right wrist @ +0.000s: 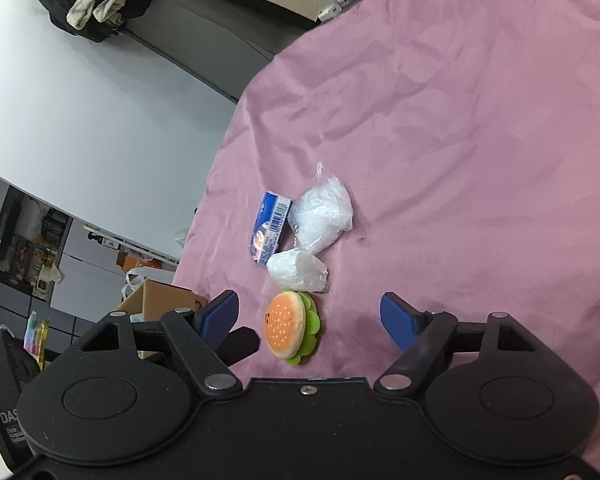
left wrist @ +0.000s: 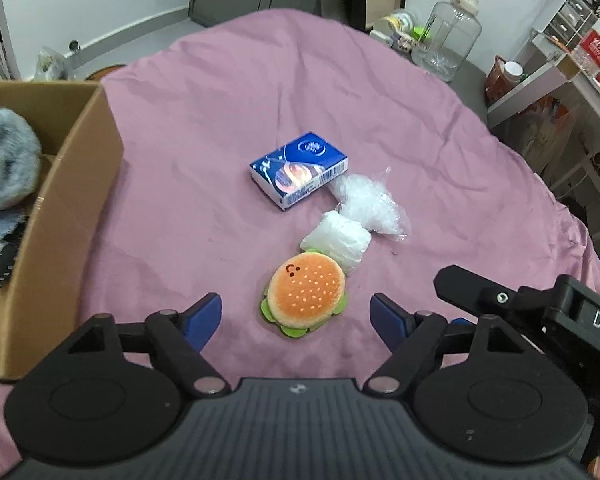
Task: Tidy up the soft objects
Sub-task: 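Grasp the orange burger plush with the left gripper while the right grasps the white wrapped bundle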
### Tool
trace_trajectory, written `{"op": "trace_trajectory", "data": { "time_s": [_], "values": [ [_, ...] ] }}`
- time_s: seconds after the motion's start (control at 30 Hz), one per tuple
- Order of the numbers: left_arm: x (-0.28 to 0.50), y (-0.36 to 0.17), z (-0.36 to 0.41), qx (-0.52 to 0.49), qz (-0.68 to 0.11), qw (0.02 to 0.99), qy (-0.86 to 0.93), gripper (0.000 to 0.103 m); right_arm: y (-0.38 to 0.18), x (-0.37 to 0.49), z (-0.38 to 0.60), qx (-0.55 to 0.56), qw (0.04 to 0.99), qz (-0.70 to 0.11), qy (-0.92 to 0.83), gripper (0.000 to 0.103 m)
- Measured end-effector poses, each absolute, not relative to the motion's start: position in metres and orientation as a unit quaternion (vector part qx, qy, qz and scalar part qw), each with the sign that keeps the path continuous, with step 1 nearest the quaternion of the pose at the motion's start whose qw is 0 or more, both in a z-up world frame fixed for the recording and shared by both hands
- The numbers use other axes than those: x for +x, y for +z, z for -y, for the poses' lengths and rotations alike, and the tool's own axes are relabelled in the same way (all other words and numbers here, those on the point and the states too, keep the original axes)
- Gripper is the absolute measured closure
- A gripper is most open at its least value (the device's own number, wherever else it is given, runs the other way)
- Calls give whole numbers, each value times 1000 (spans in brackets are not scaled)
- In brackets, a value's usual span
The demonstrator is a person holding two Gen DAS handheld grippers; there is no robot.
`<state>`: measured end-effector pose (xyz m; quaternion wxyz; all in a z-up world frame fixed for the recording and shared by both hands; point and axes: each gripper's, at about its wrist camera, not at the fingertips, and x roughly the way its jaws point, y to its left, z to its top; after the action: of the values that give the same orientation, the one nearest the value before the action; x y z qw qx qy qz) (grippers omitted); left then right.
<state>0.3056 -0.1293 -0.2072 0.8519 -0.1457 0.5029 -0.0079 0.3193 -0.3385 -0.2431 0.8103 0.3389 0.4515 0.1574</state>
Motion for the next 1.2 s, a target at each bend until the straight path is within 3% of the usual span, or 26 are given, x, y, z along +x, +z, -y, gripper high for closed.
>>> {"op": "trace_trajectory", "data": {
  "time_s": [0.47, 0.53, 0.67, 1.13, 1.2],
  "values": [
    [342, -260, 133, -162, -541, 825, -31, 40, -278, 353, 326, 338, 790, -486, 162, 36],
    [344, -261, 133, -157, -541, 825, -31, 50, -279, 355, 321, 329, 793, -485, 166, 36],
    [344, -262, 127, -159, -546, 822, -33, 58, -279, 361, 312, 315, 796, -486, 179, 36],
    [338, -252, 110, -177, -556, 811, -36, 60, -274, 376, 281, 245, 818, -486, 185, 37],
    [336, -246, 107, -177, -554, 813, -35, 60, -273, 377, 276, 230, 822, -487, 182, 48]
  ]
}}
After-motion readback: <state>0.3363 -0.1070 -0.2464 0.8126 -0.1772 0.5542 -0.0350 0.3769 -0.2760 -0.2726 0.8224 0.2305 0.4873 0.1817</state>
